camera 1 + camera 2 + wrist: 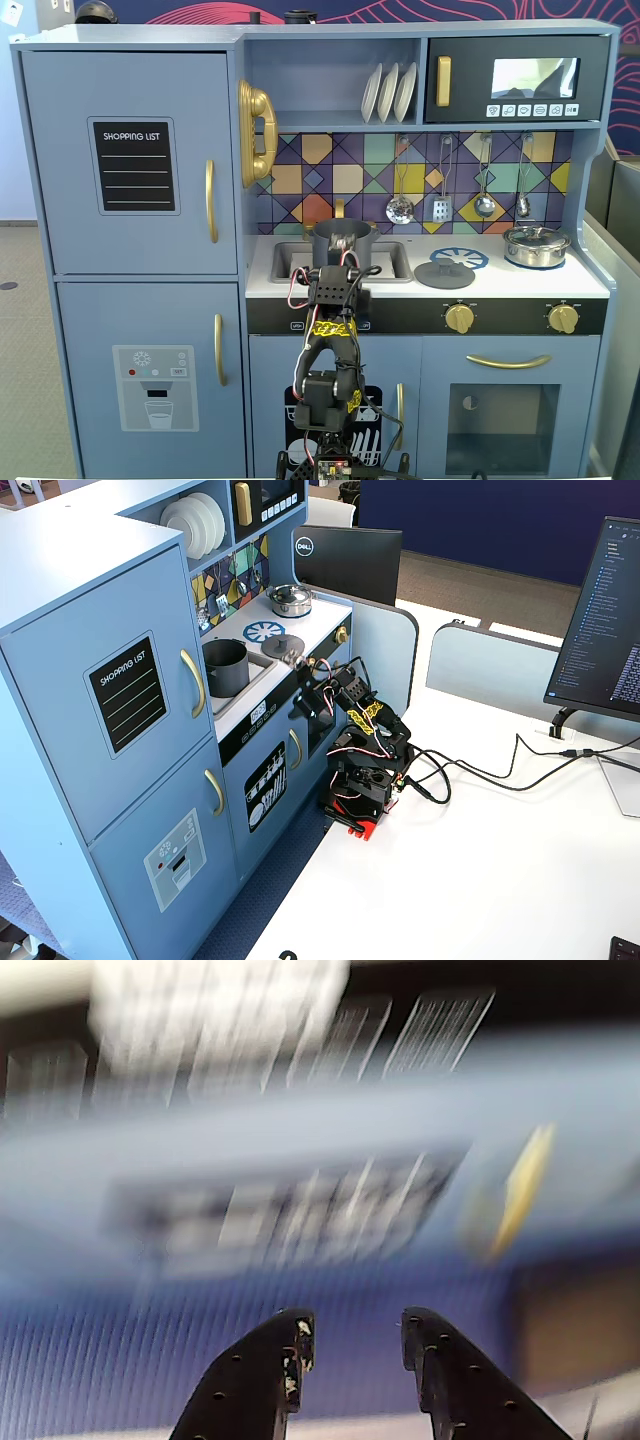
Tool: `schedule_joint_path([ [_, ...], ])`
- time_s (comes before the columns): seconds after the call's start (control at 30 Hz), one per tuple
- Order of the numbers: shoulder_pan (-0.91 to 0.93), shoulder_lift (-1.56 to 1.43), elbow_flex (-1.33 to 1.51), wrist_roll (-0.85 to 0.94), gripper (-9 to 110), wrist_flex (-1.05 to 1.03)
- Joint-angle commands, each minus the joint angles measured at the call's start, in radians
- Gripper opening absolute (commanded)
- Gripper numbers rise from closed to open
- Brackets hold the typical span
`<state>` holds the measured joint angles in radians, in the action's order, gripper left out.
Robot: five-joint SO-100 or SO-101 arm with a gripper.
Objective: Pick up the lid from the counter and put it on the gray recipient
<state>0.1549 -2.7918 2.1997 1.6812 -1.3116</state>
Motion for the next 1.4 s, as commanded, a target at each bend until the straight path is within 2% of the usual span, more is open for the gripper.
schedule_joint_path([
  [0.0, 0.095, 0.014, -0.115, 0.029, 0, 0.124],
  [0.1, 0.183, 0.023, -0.138, 0.048, 0, 0.27],
  [0.3, 0.331, 0.028, 0.023, -0.106, 0, 0.77],
  [0.57, 0.402, 0.074, 0.255, -0.086, 0, 1.141],
  [0.73, 0.402, 0.16, 0.284, -0.083, 1, 1.284],
  [0.97, 0.428, 0.241, 0.259, -0.091, 20, 1.348],
  [1.1, 0.443, 0.305, 0.23, -0.103, 26, 1.365],
  [1.37, 0.457, 0.492, 0.141, -0.094, 27, 1.491],
])
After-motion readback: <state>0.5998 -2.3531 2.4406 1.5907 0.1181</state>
